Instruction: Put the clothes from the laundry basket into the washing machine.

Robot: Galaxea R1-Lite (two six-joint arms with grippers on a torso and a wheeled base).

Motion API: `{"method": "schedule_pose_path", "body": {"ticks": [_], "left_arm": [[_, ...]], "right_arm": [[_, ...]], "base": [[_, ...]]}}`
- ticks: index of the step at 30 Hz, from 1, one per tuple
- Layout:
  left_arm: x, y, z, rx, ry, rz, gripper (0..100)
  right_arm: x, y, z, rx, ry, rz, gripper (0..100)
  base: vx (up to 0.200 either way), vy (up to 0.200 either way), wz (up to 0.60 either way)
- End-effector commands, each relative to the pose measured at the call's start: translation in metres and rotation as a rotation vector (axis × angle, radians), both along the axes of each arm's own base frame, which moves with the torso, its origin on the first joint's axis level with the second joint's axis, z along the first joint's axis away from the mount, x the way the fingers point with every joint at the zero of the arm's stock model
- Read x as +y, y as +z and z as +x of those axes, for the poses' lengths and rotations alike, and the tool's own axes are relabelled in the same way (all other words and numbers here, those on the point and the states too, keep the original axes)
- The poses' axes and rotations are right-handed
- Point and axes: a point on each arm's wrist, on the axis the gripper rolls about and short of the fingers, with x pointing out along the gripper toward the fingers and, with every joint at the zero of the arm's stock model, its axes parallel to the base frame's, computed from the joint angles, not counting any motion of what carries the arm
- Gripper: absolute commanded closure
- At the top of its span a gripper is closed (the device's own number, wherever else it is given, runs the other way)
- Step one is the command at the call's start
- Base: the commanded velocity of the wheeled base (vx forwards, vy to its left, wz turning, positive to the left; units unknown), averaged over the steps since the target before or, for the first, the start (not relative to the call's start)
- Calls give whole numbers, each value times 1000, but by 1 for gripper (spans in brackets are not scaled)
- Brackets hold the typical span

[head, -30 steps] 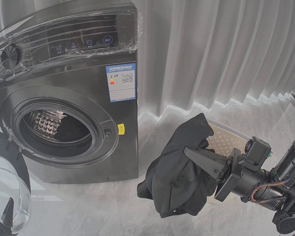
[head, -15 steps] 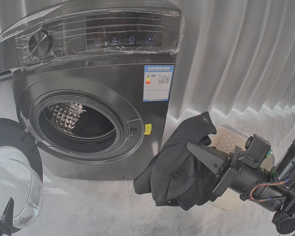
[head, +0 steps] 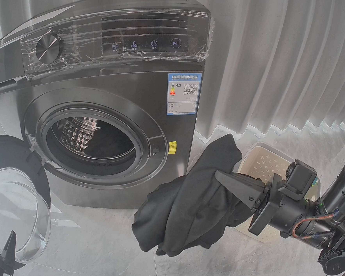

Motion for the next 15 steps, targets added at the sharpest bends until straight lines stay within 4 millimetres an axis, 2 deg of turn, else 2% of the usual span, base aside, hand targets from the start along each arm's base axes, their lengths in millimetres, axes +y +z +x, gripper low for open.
{"method": "schedule_pose_path", "body": {"ticks": [1, 8, 15], "left_arm": [[0, -5, 1, 19, 0, 1, 0], [0, -5, 1, 19, 0, 1, 0], [0, -5, 1, 27, -7, 67, 0]], "right_arm": [[0, 0, 1, 0, -5, -1, 100], [0, 1, 5, -2, -15, 1, 100], [18, -20, 10, 42, 11, -60, 100]], "base": [[0, 0, 0], [0, 0, 0], [0, 0, 0]]}}
